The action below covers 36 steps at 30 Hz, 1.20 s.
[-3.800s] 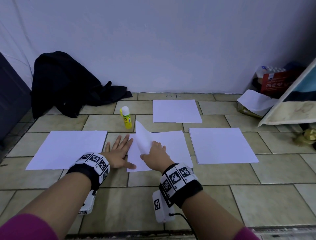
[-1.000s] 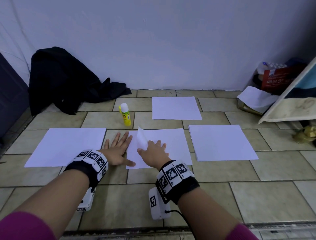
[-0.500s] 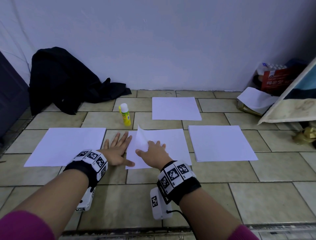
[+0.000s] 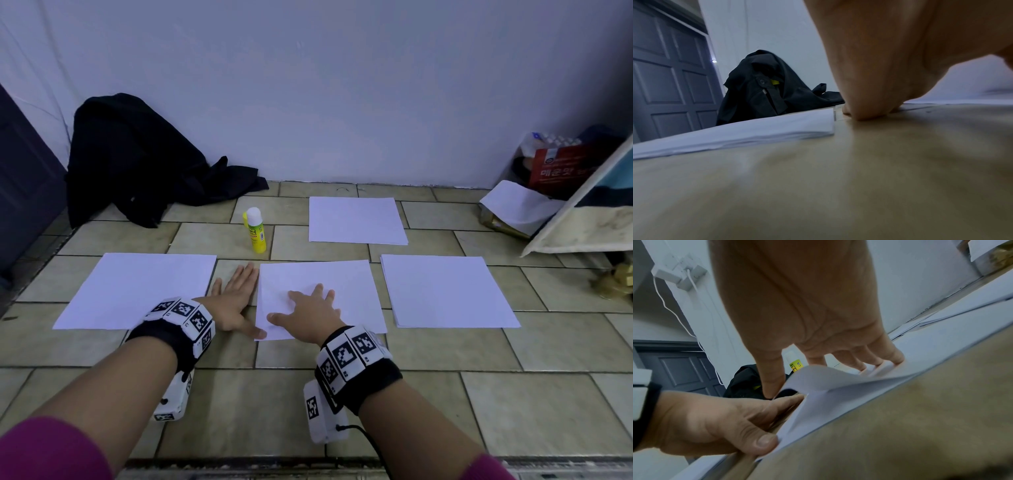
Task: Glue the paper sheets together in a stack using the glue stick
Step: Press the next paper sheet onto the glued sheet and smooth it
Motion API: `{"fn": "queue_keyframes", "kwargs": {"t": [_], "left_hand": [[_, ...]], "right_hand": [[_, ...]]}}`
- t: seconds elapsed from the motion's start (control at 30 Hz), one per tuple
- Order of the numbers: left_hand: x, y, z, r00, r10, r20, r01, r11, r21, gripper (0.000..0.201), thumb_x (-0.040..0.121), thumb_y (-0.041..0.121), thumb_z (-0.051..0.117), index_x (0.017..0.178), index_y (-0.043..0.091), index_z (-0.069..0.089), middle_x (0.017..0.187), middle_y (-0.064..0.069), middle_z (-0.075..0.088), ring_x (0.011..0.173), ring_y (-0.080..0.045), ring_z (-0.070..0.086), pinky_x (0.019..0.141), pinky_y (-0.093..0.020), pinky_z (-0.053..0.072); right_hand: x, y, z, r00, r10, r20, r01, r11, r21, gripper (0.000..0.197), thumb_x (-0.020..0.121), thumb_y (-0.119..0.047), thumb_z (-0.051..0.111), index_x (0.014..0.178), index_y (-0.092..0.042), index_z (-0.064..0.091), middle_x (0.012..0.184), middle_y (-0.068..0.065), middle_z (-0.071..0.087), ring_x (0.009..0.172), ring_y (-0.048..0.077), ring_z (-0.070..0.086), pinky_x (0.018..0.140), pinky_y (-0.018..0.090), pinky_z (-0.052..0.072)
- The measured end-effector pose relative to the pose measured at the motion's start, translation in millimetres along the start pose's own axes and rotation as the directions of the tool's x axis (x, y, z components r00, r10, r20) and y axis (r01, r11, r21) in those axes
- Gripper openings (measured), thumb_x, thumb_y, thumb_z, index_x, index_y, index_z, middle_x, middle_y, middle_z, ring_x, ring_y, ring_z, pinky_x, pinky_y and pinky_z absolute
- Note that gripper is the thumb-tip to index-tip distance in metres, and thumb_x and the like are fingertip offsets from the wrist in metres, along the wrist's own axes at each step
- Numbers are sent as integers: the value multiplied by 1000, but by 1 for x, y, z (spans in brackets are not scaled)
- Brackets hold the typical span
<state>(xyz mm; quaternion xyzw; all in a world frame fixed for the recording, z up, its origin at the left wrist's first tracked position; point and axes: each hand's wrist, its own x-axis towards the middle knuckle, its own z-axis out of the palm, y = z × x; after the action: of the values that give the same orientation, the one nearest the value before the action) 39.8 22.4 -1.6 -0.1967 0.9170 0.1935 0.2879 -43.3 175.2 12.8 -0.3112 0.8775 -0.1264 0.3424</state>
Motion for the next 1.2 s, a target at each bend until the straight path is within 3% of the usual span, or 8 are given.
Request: {"fn": "queue_keyframes", "kwargs": {"t": [0.23,0.47,0.63,0.73,0.87,1.07,1.2], "left_hand": [[-2,1,-1,1000,0,-1,0,1000,-13,130,77,55,71,144,13,-32,151,1,-39,138,-13,-35,114,-42,-17],[-1,-4,-1,1000,10,10,-10,1000,-7,140,65,57,75,144,14,-34,150,3,-39,135,-9,-36,115,-42,-16],[-4,-6,-4,998,38,41,-37,999,-27,147,49,63,69,142,17,-35,149,4,-41,128,-2,-38,115,-42,-17],[-3,-6,-3,999,33,30,-32,999,-23,144,59,60,75,144,17,-33,150,4,-39,131,-4,-37,115,-42,-16],[-2,-4,-3,1000,25,15,-25,1000,-14,131,76,45,76,144,15,-32,151,2,-38,138,-12,-35,116,-42,-15],[1,-4,-2,999,1,34,-2,1000,8,134,75,43,77,144,15,-34,150,2,-41,137,-12,-37,115,-43,-16],[1,-6,-2,999,8,34,-8,1000,0,137,73,44,79,143,16,-34,149,3,-41,129,-4,-39,115,-42,-17]], "right_hand": [[1,-1,2,1000,12,-3,-12,999,-39,71,89,-57,50,149,-26,26,159,16,-10,145,40,-11,114,57,7],[0,-1,2,1000,11,14,-10,998,-57,80,87,-67,46,151,-26,21,159,17,-11,145,40,-12,114,58,5],[1,-3,1,1000,25,4,-24,997,-74,69,92,-55,48,149,-24,25,159,16,-9,145,40,-10,115,56,8],[1,-4,3,1000,26,-2,-26,995,-91,71,90,-48,56,149,-24,25,159,17,-9,145,41,-10,115,56,9],[0,-4,3,1000,27,-4,-27,991,-128,70,91,-41,57,149,-23,23,158,19,-8,145,42,-8,115,56,12],[5,-6,9,997,41,-66,-53,980,-189,67,90,-32,61,146,-25,25,156,18,3,144,41,2,112,54,25],[8,-8,11,995,61,-82,-78,973,-217,69,88,-29,63,144,-26,22,153,17,9,143,39,7,108,55,32]]}}
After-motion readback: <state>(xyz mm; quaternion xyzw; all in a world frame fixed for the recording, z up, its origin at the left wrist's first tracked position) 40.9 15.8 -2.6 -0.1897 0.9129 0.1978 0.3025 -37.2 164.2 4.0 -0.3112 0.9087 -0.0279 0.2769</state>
